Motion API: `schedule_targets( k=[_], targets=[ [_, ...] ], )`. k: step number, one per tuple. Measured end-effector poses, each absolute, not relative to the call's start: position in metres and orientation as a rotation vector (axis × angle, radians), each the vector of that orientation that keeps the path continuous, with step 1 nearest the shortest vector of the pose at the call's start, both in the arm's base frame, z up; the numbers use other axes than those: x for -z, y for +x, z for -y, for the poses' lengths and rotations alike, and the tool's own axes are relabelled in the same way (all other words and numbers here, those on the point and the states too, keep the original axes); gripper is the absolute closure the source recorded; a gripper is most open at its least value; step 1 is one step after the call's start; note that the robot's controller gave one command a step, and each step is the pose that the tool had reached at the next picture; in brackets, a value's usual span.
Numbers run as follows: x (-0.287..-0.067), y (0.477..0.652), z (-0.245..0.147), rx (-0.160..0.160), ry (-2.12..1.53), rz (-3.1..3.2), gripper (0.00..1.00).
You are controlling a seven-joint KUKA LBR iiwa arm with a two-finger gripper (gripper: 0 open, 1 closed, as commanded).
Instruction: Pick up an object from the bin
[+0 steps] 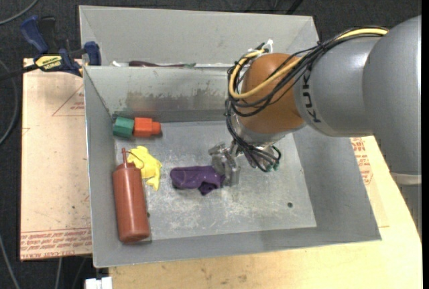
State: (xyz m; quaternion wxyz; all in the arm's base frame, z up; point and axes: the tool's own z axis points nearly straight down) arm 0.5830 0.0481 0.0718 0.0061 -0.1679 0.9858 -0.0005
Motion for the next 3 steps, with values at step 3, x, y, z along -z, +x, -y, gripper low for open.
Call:
schedule_targets(
  k=[3],
  targets=[
    [-0.137,0.589,-0.038,0.002,-0.546,-3.073,1.00]
  ],
)
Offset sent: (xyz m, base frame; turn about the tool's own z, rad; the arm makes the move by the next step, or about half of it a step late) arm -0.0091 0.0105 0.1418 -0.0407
